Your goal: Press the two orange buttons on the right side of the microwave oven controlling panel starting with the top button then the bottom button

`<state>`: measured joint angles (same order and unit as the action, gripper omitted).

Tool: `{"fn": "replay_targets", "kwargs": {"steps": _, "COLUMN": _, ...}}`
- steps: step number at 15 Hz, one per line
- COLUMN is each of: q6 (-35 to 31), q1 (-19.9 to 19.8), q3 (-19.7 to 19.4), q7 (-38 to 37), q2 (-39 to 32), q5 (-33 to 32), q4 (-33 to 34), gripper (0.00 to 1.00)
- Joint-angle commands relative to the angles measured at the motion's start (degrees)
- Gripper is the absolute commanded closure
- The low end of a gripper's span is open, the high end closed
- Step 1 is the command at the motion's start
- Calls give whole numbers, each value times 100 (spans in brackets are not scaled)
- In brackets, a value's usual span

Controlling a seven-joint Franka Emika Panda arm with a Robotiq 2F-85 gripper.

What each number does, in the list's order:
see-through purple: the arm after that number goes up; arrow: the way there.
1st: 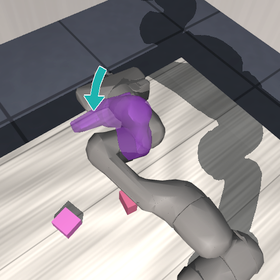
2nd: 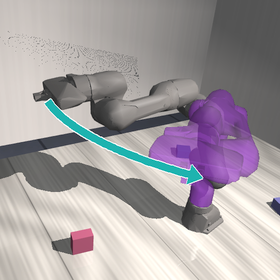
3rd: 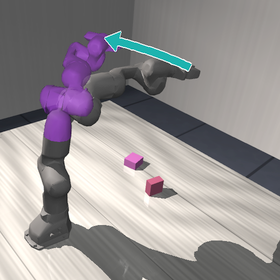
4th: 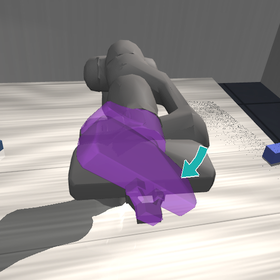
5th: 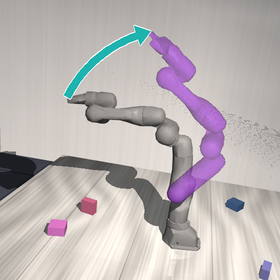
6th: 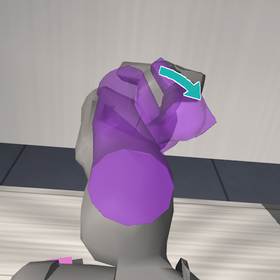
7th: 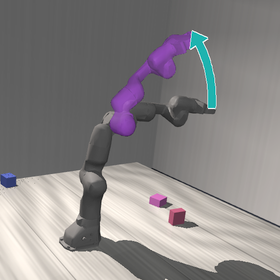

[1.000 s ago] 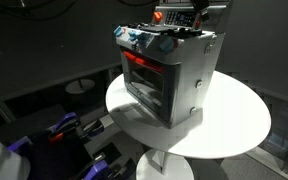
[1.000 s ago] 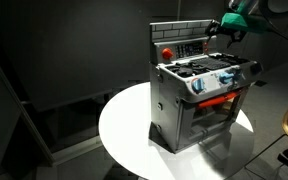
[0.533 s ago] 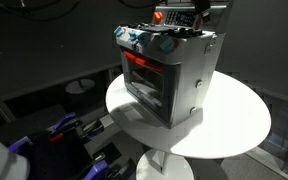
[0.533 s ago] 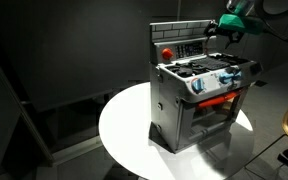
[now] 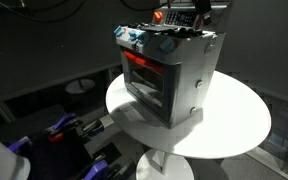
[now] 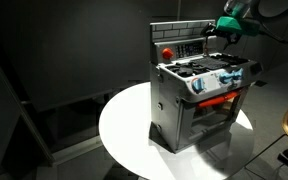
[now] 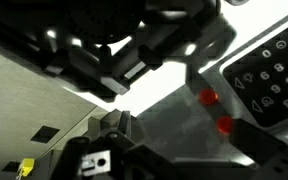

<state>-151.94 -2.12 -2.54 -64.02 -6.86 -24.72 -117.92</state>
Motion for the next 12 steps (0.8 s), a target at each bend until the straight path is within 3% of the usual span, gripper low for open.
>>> {"fn": "replay_targets", "kwargs": {"steps": 1, "q6": 76, "q1": 101, "q3": -167, "q7": 100, "q2": -157, "q5": 110, "q4": 221, "gripper": 0}}
{"fn": "replay_targets", "kwargs": {"steps": 12, "q6": 673, "q1": 98, "q3": -138, "q7": 377, "q2": 376, "q5": 296, "q4": -39, "gripper": 0}}
